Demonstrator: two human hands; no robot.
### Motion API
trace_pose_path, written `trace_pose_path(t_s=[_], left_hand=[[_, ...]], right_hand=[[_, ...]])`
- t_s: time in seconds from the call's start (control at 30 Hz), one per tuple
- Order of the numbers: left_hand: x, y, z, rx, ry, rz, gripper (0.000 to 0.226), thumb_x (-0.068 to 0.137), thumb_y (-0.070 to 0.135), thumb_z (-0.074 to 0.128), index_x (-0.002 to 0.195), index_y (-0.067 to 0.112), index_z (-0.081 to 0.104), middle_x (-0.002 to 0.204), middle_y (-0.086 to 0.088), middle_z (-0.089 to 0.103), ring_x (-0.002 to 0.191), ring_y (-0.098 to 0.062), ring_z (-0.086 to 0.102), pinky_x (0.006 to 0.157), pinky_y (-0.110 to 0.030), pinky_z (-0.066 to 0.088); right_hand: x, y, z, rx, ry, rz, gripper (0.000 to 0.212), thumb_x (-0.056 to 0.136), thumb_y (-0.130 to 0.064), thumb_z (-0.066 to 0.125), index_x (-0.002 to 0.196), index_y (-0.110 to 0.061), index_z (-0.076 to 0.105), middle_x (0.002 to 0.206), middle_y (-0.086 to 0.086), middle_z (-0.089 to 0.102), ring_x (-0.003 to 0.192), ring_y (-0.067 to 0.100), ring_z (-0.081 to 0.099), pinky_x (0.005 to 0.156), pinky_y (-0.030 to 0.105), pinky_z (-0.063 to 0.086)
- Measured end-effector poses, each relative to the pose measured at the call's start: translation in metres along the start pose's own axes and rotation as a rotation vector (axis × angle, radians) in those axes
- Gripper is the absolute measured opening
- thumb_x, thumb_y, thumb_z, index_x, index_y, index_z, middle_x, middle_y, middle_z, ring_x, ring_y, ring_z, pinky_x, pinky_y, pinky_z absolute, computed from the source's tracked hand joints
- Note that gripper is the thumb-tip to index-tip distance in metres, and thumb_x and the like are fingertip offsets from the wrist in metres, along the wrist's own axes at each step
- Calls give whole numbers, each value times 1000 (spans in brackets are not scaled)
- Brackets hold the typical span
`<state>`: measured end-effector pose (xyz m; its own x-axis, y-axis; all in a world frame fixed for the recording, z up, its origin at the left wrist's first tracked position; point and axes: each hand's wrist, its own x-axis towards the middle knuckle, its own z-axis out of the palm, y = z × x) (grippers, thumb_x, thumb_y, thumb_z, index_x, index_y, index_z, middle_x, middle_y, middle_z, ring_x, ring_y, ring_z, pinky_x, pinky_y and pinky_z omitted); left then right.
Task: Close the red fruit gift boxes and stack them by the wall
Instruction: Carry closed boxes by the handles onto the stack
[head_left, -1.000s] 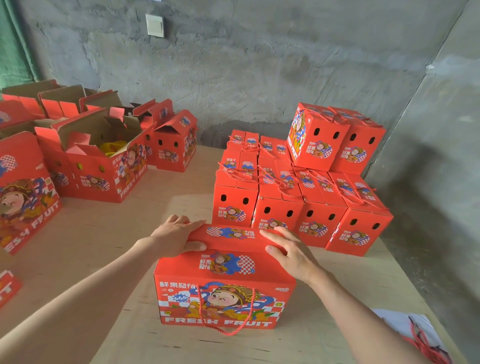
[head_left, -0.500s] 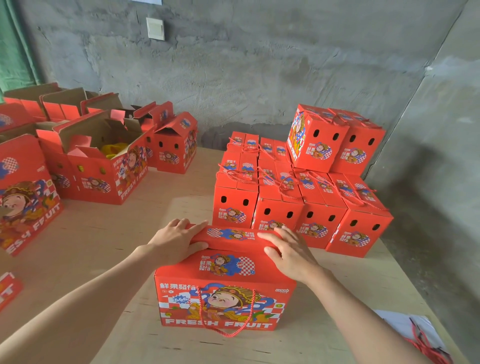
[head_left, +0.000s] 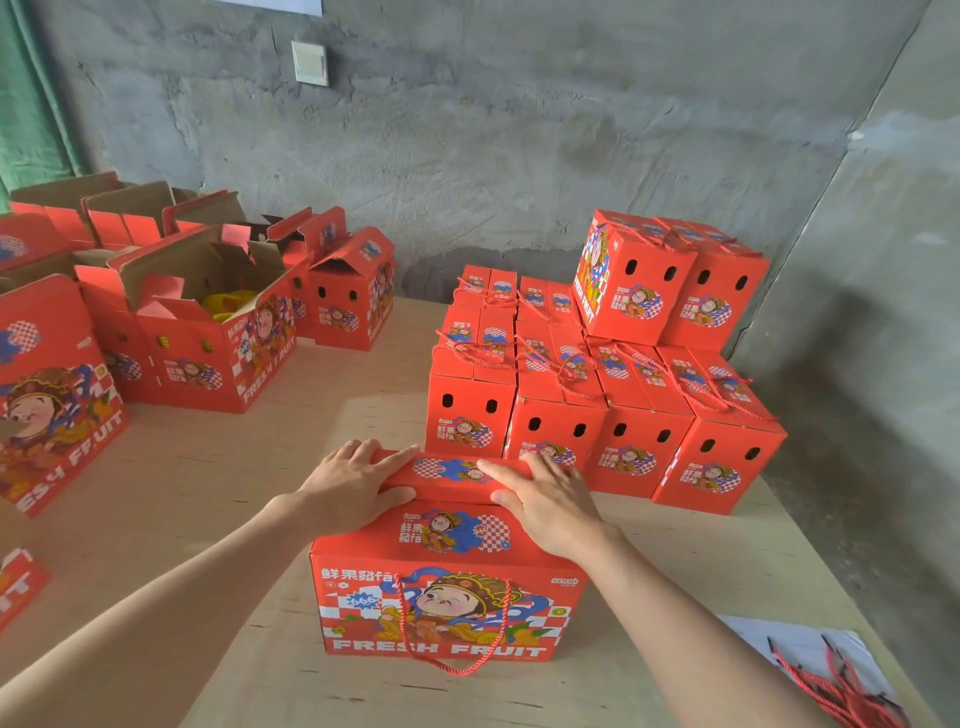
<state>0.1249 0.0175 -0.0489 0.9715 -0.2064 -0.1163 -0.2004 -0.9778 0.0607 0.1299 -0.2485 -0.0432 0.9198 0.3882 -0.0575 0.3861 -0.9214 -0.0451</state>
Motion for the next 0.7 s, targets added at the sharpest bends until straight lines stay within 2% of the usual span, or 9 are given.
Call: trace_pose_path(t_s=[0.07,0.27,0.4,0.47,0.57,0.63,0.7], left_hand=[[0,1,0,10,-9,-1,64,91,67,21,148,47,2,148,-1,28,137,-22,25,112,-40,26],[-1,2,-2,17,-17,-14,66,90,69,18,148,45,0,149,-2,26,139,-23,22,114,-41,19],[-3,4,2,11,6,-25,63,91,67,19,148,47,0,148,-2,25,138,-23,21,114,-41,19],[-2,4,1,36,-26,-28,64,90,68,17,148,46,-1,151,-3,23,140,-25,18,116,-45,12],[0,7,-4,70,-85,-55,71,88,71,8,150,39,-5,156,-5,14,146,-28,5,113,-57,-7],[1,21,-6,68,-74,-47,75,88,71,4,151,30,-5,160,-5,4,147,-27,-6,110,-57,-15],[4,45,-1,24,-23,-22,71,94,63,7,152,25,-5,161,-4,-4,147,-24,-11,112,-52,-14]], right_hand=[[0,1,0,-5,-12,-1,46,99,-56,16,144,-56,9,152,11,26,143,28,18,111,47,17],[-1,1,-2,3,-88,-22,47,98,-56,10,144,-55,0,160,12,4,148,30,-1,117,46,-2],[0,3,-8,-14,-138,-49,48,100,-52,17,145,-55,0,161,10,2,147,31,-3,119,46,1],[0,4,-10,-32,-141,-57,48,100,-53,18,144,-56,1,160,10,6,147,32,0,117,48,5],[-1,3,-7,-67,-113,-57,48,100,-53,15,145,-55,-1,160,10,7,147,32,1,117,48,1],[-1,1,-5,-79,-102,-60,48,100,-53,12,145,-53,-4,160,10,4,147,32,1,117,48,-5],[0,0,-4,-64,-104,-57,48,101,-52,14,146,-52,-4,161,7,-1,147,32,-2,118,47,-7]])
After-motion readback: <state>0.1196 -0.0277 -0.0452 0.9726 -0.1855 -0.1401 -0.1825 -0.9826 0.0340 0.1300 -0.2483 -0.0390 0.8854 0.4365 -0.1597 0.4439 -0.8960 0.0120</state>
